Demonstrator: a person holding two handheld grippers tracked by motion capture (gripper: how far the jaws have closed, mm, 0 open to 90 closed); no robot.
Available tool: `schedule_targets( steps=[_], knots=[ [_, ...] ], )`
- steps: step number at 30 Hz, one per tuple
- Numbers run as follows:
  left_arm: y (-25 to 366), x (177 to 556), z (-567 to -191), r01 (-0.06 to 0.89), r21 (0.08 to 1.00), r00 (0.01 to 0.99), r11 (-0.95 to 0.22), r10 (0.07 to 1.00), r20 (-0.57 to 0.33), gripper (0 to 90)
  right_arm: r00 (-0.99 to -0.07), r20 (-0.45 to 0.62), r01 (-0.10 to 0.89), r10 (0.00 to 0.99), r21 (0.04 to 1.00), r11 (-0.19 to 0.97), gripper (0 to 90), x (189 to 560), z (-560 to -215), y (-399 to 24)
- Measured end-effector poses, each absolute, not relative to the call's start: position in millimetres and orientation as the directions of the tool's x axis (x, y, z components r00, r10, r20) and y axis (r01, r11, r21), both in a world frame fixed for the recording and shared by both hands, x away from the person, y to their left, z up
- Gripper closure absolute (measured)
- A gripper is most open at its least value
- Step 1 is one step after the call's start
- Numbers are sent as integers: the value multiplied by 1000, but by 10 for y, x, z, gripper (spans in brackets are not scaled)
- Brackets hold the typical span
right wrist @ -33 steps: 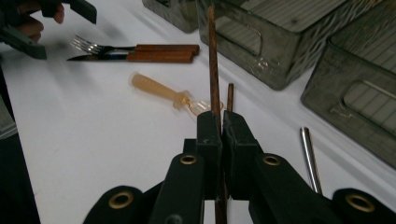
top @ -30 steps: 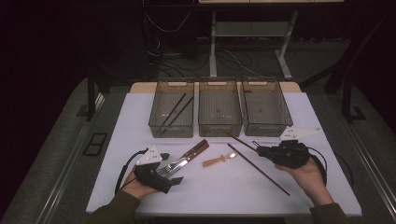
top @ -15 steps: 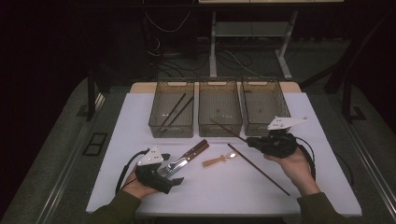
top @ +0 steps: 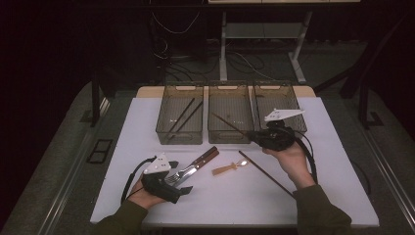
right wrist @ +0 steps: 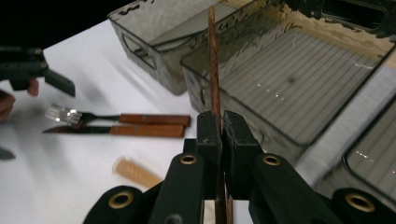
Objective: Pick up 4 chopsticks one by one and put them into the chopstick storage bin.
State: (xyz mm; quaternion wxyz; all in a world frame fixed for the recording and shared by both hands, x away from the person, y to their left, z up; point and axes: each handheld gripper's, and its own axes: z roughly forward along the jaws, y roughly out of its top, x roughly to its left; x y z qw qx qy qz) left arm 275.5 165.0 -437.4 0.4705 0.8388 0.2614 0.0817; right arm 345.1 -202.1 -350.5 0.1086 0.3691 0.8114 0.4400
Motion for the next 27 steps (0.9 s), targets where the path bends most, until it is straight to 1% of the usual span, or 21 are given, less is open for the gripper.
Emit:
schedule_targets(
  steps=[12,27],
  knots=[
    [1647,2750,-4372,361,833,851,-420,513,-110,0,-690,148,514,708,789,336,860,3709,-3404,-1676],
    [1641,2747,-4372,366,834,851,-414,512,-119,0,-665,131,527,735,780,338,860,4030,-3361,-1268]
  ],
)
